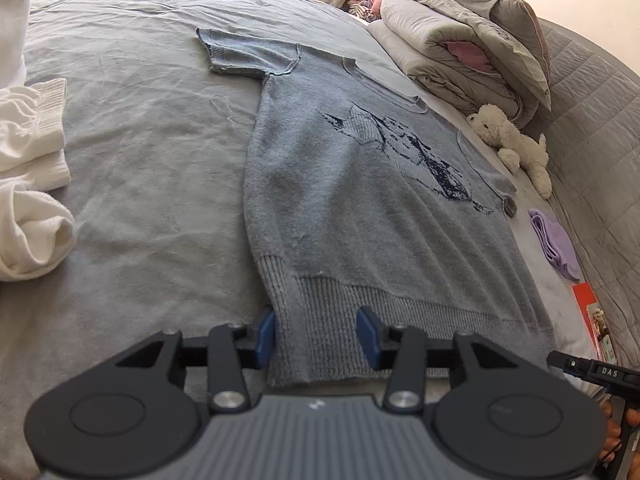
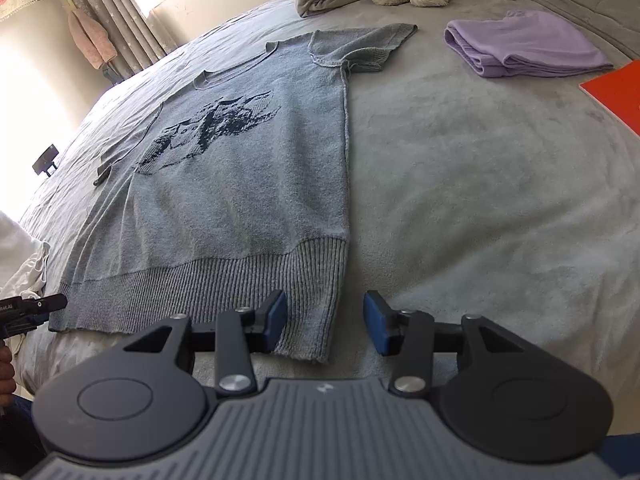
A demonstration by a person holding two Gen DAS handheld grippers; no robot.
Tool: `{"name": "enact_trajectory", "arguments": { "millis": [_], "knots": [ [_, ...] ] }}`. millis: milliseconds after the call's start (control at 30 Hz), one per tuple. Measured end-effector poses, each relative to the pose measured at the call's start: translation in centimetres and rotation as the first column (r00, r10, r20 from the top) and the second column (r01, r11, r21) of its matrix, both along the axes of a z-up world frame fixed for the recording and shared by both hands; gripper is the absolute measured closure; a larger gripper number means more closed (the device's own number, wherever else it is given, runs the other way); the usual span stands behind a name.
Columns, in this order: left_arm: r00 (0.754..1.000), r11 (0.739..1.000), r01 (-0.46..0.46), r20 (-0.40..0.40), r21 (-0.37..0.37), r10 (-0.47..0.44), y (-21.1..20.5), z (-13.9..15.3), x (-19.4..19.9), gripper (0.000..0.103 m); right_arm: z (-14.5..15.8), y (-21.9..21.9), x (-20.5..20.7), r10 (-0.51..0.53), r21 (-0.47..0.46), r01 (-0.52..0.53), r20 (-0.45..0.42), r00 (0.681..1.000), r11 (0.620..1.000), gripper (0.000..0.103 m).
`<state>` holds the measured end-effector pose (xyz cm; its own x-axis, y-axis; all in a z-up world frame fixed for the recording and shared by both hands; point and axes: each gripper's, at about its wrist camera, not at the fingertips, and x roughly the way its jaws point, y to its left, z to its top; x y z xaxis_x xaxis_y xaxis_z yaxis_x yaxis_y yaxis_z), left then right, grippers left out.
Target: Fold clothes
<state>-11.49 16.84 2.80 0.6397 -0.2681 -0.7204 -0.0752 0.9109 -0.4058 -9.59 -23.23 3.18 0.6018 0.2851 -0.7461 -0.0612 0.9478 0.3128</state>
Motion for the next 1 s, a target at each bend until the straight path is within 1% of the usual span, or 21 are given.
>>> {"name": "enact_trajectory", "arguments": {
  "millis": [33, 67, 100, 133, 200, 333, 400, 467, 500, 600, 700, 767, 833, 933, 1000],
  "knots": [
    [1.0, 1.0, 0.006, 0.004, 0.023, -0.006, -0.3, 0.0, 0.0, 0.064, 0.0, 0.2, 0.0, 0.007, -0.014, -0.007, 0.006, 1.0, 1.0, 0.077],
    [1.0, 0.998, 0.014, 0.006, 0.056, -0.015, -0.6, 0.0, 0.0, 0.095, 0.0, 0.2, -0.1, 0.008, -0.016, -0.008, 0.01, 1.0, 1.0, 0.089],
    [1.0, 0.997, 0.023, 0.004, 0.08, -0.024, -0.9, 0.1, 0.0, 0.098, -0.1, 0.2, -0.1, 0.008, -0.018, -0.008, 0.015, 1.0, 1.0, 0.094],
    [1.0, 0.996, 0.029, 0.01, 0.081, -0.03, -0.9, 0.3, -0.1, 0.098, -0.1, 0.2, -0.1, 0.009, -0.021, -0.008, 0.02, 1.0, 1.0, 0.096],
    [0.998, 0.998, 0.036, 0.04, 0.06, -0.038, -0.5, 1.0, -0.4, 0.098, 0.2, 0.0, -0.2, 0.0, -0.017, 0.001, 0.041, 0.999, 1.0, 0.097],
    [0.993, 0.999, 0.026, 0.117, 0.036, -0.031, 0.5, 2.9, -1.6, 0.099, 1.3, -1.0, -0.5, -0.026, 0.044, 0.023, 0.068, 0.997, 0.999, 0.097],
    [0.992, 1.0, 0.015, 0.125, 0.024, -0.018, 0.8, 3.2, -2.1, 0.099, 2.1, -1.3, -1.0, -0.027, 0.07, 0.022, 0.079, 0.997, 0.997, 0.097],
    [0.993, 1.0, 0.005, 0.117, 0.021, -0.007, 0.9, 3.5, -2.7, 0.099, 3.2, -1.2, -1.6, -0.032, 0.06, 0.028, 0.079, 0.996, 0.998, 0.097],
    [0.993, 0.999, 0.005, 0.118, 0.036, -0.009, 0.7, 3.7, -3.1, 0.099, 3.7, -1.3, -1.9, -0.034, 0.056, 0.03, 0.082, 0.996, 0.998, 0.097],
    [0.996, 0.993, 0.004, 0.084, 0.119, -0.014, -0.2, 3.6, -3.8, 0.099, 4.5, -1.5, -2.4, -0.034, 0.037, 0.031, 0.086, 0.996, 0.999, 0.098],
    [0.998, 0.985, 0.018, 0.054, 0.17, -0.027, -0.8, 3.0, -4.0, 0.099, 3.9, -1.2, -2.1, -0.05, -0.035, 0.052, 0.069, 0.996, 0.998, 0.098],
    [0.999, 0.979, 0.029, 0.039, 0.204, -0.037, -1.2, 2.6, -3.8, 0.099, 3.4, -0.7, -1.9, -0.037, -0.09, 0.043, 0.061, 0.997, 0.995, 0.098],
    [0.999, 0.975, 0.041, 0.011, 0.22, -0.044, -1.5, 2.1, -3.4, 0.099, 2.9, -0.1, -1.7, -0.029, -0.14, 0.036, 0.052, 0.998, 0.989, 0.098],
    [0.998, 0.969, 0.057, -0.024, 0.241, -0.052, -1.7, 1.3, -3.0, 0.097, 2.3, -0.4, -0.8, -0.049, -0.146, 0.051, 0.016, 0.999, 0.988, 0.096],
    [0.998, 0.969, 0.055, -0.041, 0.239, -0.047, -1.6, 1.1, -2.8, 0.093, 2.0, -0.7, -0.3, -0.055, -0.133, 0.052, -0.014, 0.998, 0.99, 0.095]
  ]
}}
